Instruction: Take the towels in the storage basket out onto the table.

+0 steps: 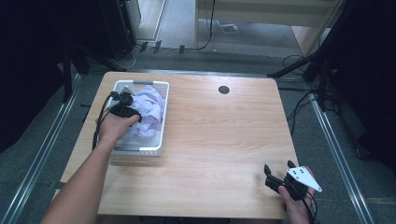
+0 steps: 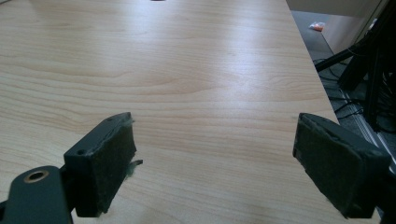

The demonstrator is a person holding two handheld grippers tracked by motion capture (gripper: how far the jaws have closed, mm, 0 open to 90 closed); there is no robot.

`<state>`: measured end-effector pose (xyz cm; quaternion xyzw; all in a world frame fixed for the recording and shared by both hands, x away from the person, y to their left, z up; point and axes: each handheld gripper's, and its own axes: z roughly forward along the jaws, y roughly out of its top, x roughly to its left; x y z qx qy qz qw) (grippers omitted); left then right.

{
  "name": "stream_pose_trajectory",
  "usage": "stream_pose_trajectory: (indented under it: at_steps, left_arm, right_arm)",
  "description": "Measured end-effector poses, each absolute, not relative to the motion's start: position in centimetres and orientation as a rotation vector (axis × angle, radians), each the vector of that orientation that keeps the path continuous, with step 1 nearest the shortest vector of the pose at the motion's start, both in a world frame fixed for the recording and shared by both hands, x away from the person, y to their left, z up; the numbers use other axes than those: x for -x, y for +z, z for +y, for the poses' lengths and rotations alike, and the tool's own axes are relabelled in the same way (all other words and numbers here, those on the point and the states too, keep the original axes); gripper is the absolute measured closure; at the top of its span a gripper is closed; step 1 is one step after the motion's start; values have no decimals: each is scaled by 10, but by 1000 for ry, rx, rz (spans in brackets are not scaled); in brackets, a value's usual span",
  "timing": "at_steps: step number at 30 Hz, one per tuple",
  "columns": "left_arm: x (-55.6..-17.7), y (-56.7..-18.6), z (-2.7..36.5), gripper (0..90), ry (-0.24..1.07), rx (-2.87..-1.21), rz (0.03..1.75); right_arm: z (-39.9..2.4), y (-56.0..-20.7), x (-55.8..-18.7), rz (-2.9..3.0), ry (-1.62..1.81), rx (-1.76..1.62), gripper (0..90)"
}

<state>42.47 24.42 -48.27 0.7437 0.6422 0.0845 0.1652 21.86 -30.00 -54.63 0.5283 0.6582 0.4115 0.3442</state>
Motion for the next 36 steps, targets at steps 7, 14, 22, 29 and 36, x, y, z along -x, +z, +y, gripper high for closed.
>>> stream_pose_trajectory:
  at_steps: [7, 14, 22, 29, 36]
  left_arm:
    - [-422, -469, 248, 595, 244, -2096, 1824]
    - [-419, -441, 255, 594, 265, -2070, 1816]
    - [-415, -410, 261, 592, 278, -2043, 1788]
    - [-413, -384, 265, 589, 290, -2009, 1779]
    - [-413, -367, 265, 588, 303, -2002, 1776]
  right_arm:
    - [-300, -546, -218, 1707, 1069, -1372, 132]
    - [-300, -546, -218, 1710, 1070, -1371, 132]
    - [-300, -546, -219, 1709, 1068, -1372, 132]
    - [-300, -546, -219, 1709, 1066, -1371, 132]
    - [-300, -546, -219, 1710, 1069, -1374, 132]
